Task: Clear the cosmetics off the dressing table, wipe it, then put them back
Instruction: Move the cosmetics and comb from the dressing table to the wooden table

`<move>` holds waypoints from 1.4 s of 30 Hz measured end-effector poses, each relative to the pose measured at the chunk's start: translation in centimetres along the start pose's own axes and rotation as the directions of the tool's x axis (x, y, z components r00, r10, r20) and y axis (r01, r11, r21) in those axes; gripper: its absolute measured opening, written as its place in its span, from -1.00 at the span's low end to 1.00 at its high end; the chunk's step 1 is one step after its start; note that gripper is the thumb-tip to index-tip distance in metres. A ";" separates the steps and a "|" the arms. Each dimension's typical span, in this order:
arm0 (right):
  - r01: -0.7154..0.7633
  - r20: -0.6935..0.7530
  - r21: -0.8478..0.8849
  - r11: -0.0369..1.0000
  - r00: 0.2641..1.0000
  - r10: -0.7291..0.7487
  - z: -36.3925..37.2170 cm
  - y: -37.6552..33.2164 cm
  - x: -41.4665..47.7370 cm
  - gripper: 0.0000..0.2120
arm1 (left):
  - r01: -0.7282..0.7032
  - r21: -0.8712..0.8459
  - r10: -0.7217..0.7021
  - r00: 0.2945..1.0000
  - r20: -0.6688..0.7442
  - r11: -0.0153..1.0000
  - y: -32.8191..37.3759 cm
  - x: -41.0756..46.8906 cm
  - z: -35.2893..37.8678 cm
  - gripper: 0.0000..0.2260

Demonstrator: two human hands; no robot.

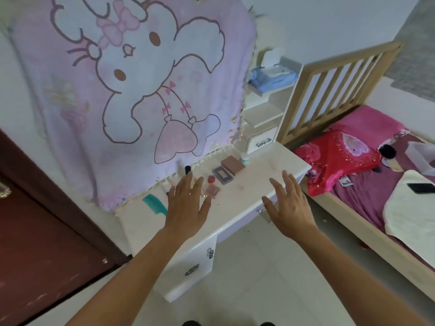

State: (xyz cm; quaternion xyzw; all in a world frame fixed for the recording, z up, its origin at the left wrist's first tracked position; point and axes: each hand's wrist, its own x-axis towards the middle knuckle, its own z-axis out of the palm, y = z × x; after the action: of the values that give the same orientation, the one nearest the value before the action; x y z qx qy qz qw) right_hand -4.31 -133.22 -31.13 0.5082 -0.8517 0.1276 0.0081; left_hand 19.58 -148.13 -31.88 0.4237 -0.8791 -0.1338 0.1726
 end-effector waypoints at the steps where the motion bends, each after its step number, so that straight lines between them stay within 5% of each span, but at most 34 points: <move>1: -0.012 0.010 0.000 1.000 1.000 0.012 0.7 0.7 1.1 -0.40 | -0.011 0.019 0.010 1.000 0.025 1.000 -0.1 1.4 1.0 -0.52; 10: -0.050 0.158 0.107 0.993 0.987 0.033 8.8 5.7 14.6 -0.40 | -0.013 0.085 -0.008 0.971 0.239 0.996 -1.3 13.1 10.1 -0.48; 22: 0.195 0.480 0.101 0.976 0.849 -0.220 16.7 10.8 35.6 -0.42 | 0.288 0.180 -0.338 0.853 0.398 0.940 -0.8 27.1 20.3 -0.41; 31: 0.150 0.599 0.099 0.984 0.781 -0.180 23.7 10.8 39.5 -0.35 | 0.114 0.263 -0.243 0.811 0.533 0.958 -2.9 30.9 28.2 -0.17; 37: 0.116 0.479 0.158 0.981 0.859 -0.179 24.7 11.1 38.2 -0.51 | 0.187 0.180 -0.255 0.810 0.527 0.966 -3.8 30.6 29.8 -0.19; 42: 0.027 0.538 0.262 0.965 0.826 -0.170 23.8 11.8 38.5 -0.65 | 0.231 0.154 -0.277 0.795 0.539 0.961 -3.1 31.1 29.0 -0.16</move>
State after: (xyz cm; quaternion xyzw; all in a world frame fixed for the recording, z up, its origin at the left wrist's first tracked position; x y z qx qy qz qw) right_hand -30.45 -166.52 -51.12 0.5639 -0.7673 0.0771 -0.2954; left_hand -8.41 -172.02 -53.36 0.4871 -0.8307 -0.2378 -0.1268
